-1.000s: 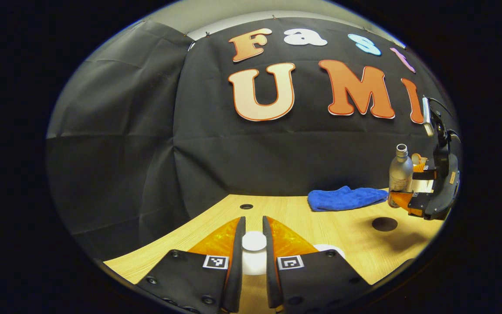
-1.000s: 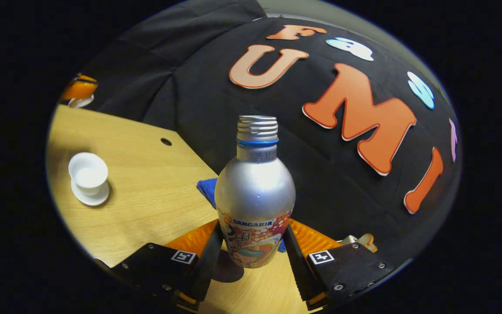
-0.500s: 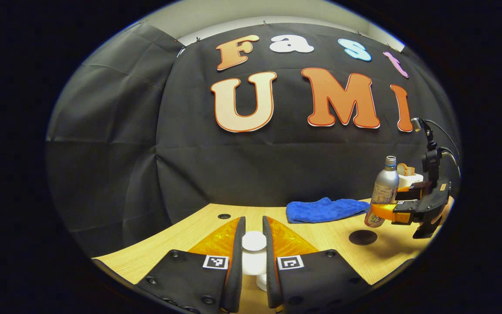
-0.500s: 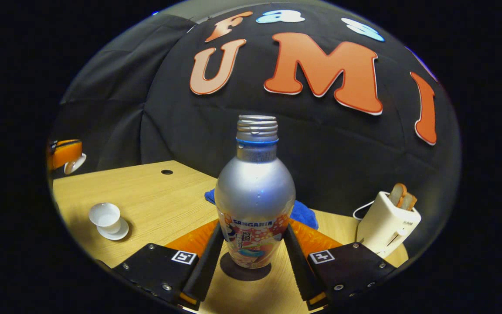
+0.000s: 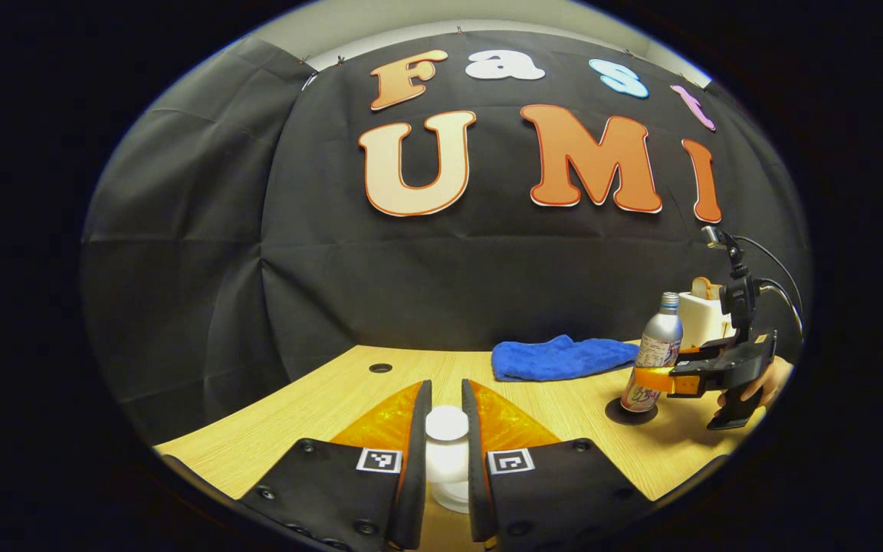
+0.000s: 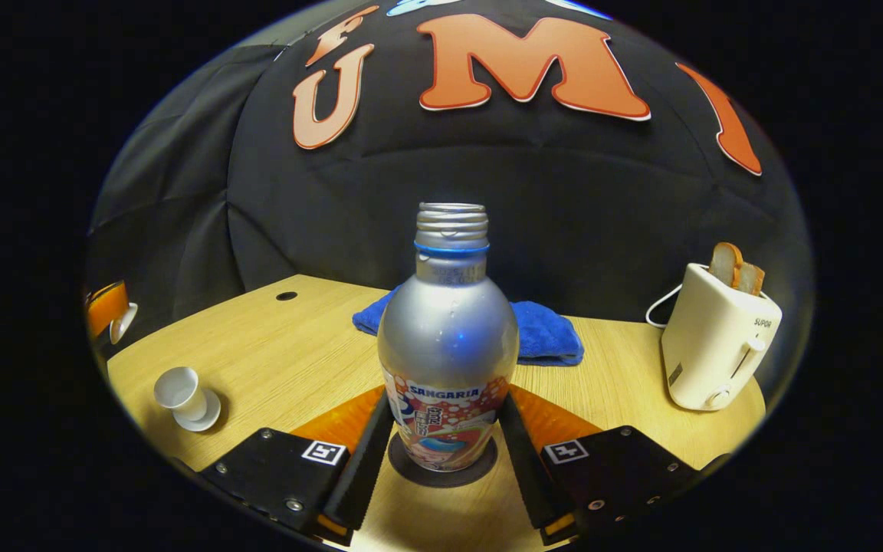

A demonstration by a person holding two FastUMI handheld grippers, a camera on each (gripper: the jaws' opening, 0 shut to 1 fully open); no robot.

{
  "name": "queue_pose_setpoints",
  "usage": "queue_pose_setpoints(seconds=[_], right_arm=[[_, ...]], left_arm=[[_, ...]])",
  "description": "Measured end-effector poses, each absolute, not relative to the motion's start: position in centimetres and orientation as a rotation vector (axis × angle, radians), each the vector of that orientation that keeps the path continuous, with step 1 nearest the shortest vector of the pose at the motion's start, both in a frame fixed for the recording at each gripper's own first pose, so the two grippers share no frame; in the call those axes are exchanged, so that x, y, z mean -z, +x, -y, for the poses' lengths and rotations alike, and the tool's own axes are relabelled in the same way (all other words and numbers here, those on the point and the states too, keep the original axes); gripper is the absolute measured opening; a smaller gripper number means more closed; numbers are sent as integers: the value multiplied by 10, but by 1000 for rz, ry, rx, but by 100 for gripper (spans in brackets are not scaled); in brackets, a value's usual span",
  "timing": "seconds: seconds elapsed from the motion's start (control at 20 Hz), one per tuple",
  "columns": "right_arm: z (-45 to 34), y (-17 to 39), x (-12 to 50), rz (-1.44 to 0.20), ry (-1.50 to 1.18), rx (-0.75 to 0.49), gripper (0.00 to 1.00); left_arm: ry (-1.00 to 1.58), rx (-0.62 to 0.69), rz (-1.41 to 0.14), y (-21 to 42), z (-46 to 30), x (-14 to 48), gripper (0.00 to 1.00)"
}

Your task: Open the teacup lid with one hand, grasp the water bottle and pour water into the teacup with the other hand; after pouring, place the water bottle on the coaster and then close the teacup lid.

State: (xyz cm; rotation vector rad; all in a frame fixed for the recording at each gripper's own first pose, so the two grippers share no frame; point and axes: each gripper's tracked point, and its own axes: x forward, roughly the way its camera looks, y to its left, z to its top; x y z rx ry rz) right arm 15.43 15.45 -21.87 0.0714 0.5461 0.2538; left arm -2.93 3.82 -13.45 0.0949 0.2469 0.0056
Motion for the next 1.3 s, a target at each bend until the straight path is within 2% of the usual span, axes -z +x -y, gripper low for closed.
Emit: queue_pose_setpoints(seconds=[0.3, 0.35, 0.4, 0.5, 0.6, 0.8, 0.95, 1.0, 1.05, 1.1, 1.2, 1.3], right_arm=[[-149, 159, 238, -574, 40, -237, 79], [-149, 159, 238, -575, 43, -236, 79], [-150, 159, 237, -573, 43, -236, 75], [-149, 158, 239, -575, 37, -235, 81], [-149, 158, 238, -574, 25, -243, 83], [-152, 154, 233, -550, -13, -256, 87], [-149, 150, 223, -532, -11, -261, 93], [-148, 148, 221, -529, -9, -259, 97], [-147, 148, 217, -521, -4, -260, 97], [-145, 145, 214, -515, 0, -259, 97], [-140, 141, 206, -496, 13, -260, 97], [-138, 133, 201, -471, 39, -251, 97]], left_arm=[[91, -3, -282, -23, -38, 150, 24], [87, 0, -289, -22, -36, 153, 27], [83, 3, -295, -21, -34, 155, 27], [82, 11, -303, -18, -31, 161, 27], [68, 26, -318, -18, -26, 170, 24], [26, 41, -369, -19, -22, 196, 27], [15, 51, -383, -21, -19, 207, 30], [13, 53, -385, -21, -19, 209, 27], [13, 56, -387, -21, -17, 212, 30], [16, 54, -393, -21, -16, 216, 24], [23, 56, -405, -23, -14, 223, 30], [26, 60, -410, -23, -12, 228, 24]])
